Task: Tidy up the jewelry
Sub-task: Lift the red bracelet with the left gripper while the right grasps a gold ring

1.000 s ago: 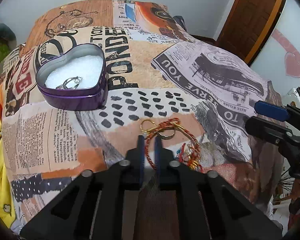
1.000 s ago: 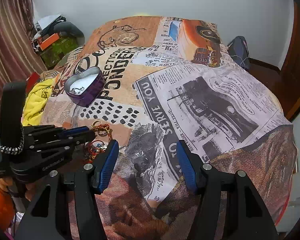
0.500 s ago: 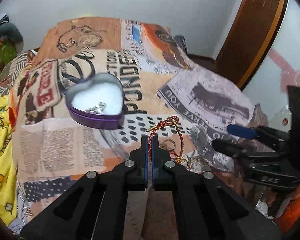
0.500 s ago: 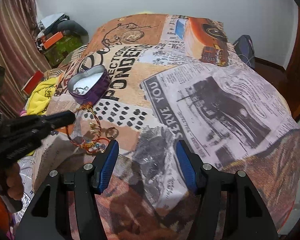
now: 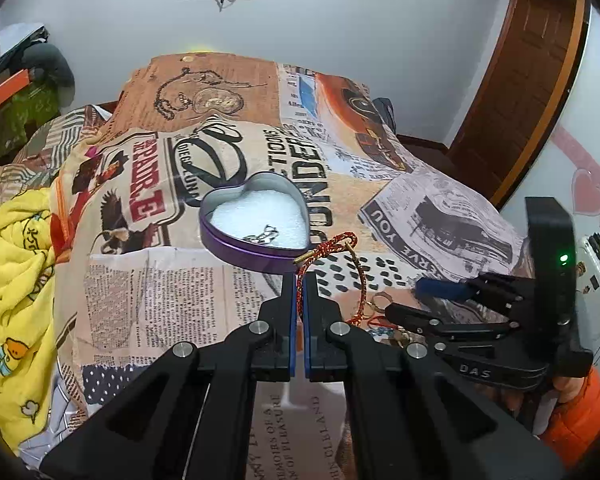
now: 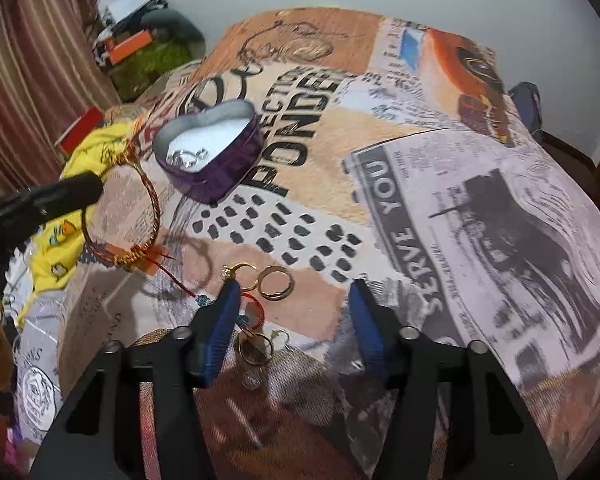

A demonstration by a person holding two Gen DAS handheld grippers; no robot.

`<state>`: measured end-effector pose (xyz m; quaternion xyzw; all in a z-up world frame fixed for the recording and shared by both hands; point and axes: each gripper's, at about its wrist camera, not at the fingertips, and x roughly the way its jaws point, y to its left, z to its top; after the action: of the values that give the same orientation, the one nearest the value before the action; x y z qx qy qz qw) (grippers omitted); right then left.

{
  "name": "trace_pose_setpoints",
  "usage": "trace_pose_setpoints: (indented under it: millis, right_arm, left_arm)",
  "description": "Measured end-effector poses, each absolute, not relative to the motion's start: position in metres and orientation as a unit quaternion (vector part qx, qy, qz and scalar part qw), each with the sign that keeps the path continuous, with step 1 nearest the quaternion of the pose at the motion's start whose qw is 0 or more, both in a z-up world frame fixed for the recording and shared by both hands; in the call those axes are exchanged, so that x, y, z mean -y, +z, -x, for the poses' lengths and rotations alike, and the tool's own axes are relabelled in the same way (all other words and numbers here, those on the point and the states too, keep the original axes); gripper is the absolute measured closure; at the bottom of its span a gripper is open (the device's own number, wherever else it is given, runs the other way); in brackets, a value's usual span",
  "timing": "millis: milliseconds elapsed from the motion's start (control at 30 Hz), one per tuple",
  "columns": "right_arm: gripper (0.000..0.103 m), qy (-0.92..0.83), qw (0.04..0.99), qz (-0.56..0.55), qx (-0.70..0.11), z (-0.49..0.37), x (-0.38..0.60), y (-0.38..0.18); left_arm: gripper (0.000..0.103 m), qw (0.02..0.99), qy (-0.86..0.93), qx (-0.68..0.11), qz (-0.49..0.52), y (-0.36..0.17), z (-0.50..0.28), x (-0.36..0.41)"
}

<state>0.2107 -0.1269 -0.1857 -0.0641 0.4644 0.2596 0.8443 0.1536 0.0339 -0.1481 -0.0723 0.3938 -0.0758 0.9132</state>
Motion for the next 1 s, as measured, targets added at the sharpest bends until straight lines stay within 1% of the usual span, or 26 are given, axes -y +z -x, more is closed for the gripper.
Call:
trace_pose_setpoints:
  millis: [67,200,233,267,333,633,1000]
  right_arm:
    - [0.066,0.26,0.84,0.069,-0.471,-0.213,0.124,-0.19]
    - [0.067,0.26,0.837,0.071,-0.475,-0.216,0.122,-0.195]
    - [0.069,0.261,0.838,0.072,-0.474,-0.216,0.122,-0.195]
    - [0.076,0.263,0.838,0.072,-0.473,-0.216,0.122,-0.195]
    - [0.084,0.267,0.837,0.075,-0.472,-0.216,0.119,-0.195]
    - [0.084,0.261,0.846,0.064,-0.46,-0.215,0.125,-0.188]
    - [0.084,0.256,0.877,0.044,-0.404,-0.204,0.143,-0.139]
  left_arm:
    - [0.102,0.913,-0.075,-0.393,0.074,-0.149,-0.154,-0.037]
    - [0.102,0.914,-0.074,-0.392,0.077,-0.15,-0.155,-0.039]
    - [0.102,0.914,-0.074,-0.391,0.078,-0.149,-0.155,-0.04]
    - [0.102,0.915,-0.074,-0.39,0.079,-0.149,-0.156,-0.04]
    - [0.102,0.916,-0.075,-0.385,0.082,-0.144,-0.155,-0.04]
    - [0.102,0.93,-0.082,-0.35,0.076,-0.115,-0.146,-0.035]
    - [0.102,0.945,-0.072,-0.313,0.065,-0.086,-0.134,-0.035]
